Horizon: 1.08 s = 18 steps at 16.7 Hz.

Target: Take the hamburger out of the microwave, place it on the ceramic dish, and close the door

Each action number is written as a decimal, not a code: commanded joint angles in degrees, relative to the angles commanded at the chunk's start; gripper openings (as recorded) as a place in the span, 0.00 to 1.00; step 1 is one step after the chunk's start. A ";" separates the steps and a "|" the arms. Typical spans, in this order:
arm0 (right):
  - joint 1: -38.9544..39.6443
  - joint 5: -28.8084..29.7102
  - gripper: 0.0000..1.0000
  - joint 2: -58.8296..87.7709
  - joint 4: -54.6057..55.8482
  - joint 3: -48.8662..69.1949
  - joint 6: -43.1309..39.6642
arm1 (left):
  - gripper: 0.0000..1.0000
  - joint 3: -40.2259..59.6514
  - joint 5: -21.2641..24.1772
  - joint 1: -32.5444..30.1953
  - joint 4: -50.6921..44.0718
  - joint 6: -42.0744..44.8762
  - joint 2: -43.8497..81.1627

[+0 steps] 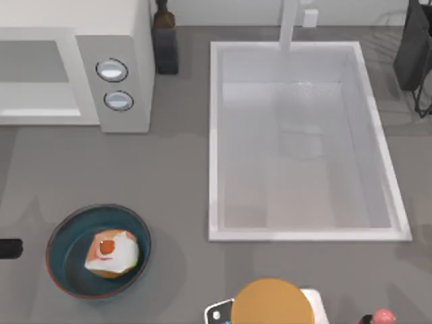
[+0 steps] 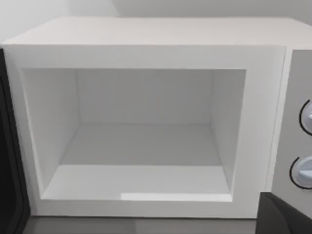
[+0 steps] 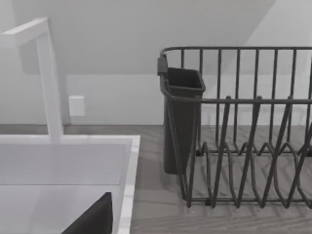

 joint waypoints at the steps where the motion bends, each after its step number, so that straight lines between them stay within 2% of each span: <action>1: 0.00 0.00 1.00 0.00 0.00 0.00 0.00 | 0.00 0.00 0.00 0.00 0.00 0.00 0.00; 4: 0.00 0.00 1.00 0.00 0.00 0.00 0.00 | 0.00 0.26 0.91 0.91 0.96 0.02 0.97; 12: 0.00 0.00 1.00 0.00 0.00 0.00 0.00 | 0.00 3.27 12.63 12.58 14.21 0.28 17.53; 18: 0.00 0.00 1.00 0.00 0.00 0.00 0.00 | 0.00 3.21 13.15 13.08 15.19 0.33 18.65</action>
